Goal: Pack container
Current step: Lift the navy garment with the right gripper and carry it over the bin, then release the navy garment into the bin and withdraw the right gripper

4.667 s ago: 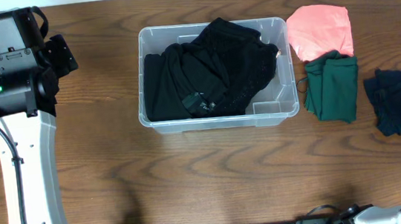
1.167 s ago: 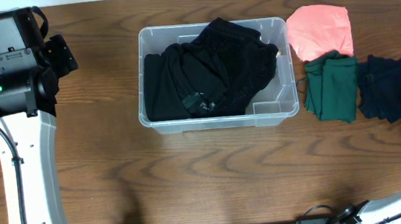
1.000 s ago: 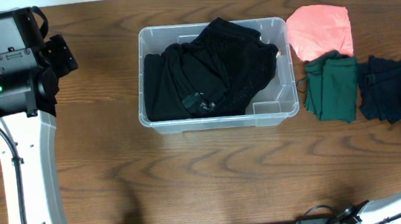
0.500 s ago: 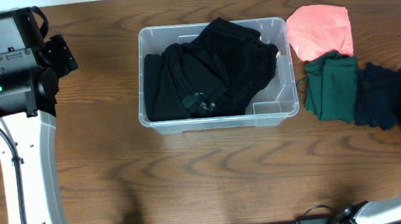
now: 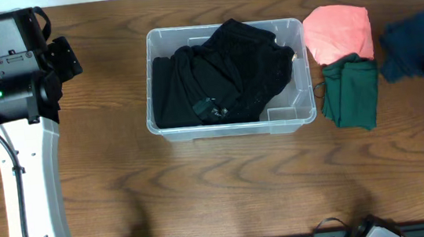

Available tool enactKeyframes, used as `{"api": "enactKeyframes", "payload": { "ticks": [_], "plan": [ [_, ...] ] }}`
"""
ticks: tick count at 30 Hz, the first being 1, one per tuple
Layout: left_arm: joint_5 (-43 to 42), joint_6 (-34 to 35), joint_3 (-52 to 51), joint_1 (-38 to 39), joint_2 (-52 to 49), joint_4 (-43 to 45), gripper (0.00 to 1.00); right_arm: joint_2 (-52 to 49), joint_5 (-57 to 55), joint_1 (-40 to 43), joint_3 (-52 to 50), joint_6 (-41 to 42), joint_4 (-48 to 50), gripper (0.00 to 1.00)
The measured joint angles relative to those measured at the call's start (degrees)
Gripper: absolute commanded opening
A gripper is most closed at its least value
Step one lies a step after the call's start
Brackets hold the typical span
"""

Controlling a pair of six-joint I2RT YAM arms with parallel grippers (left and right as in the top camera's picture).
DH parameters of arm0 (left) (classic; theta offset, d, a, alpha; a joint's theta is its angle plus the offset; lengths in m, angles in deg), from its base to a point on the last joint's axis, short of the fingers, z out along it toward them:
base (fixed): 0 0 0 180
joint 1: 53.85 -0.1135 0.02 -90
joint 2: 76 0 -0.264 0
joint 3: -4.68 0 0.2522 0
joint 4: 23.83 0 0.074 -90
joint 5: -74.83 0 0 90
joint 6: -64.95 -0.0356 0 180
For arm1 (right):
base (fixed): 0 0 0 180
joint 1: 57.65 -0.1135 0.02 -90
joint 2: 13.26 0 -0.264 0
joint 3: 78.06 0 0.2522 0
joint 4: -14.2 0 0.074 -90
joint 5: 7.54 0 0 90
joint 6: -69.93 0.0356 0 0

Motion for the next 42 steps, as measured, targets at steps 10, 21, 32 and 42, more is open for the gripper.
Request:
{"api": "enactKeyframes", "payload": {
  "ticks": [10,21,32,42],
  "plan": [
    [0.00,0.00,0.00,0.00,0.00,-0.02,0.98,-1.20,5.27,-22.03,1.70,6.03,18.62,0.01],
    [0.00,0.02,0.00,0.00,0.00,-0.07,0.98,-19.74,12.28,-39.10,1.75,8.70,37.77,0.01],
    [0.00,0.02,0.00,0.00,0.00,-0.09,0.98,-35.17,16.55,-40.54,1.77,9.14,28.59,0.01],
    [0.00,0.00,0.00,0.00,0.00,-0.11,0.98,-36.28,6.32,-41.31,2.10,5.38,9.73,0.02]
  ]
}}
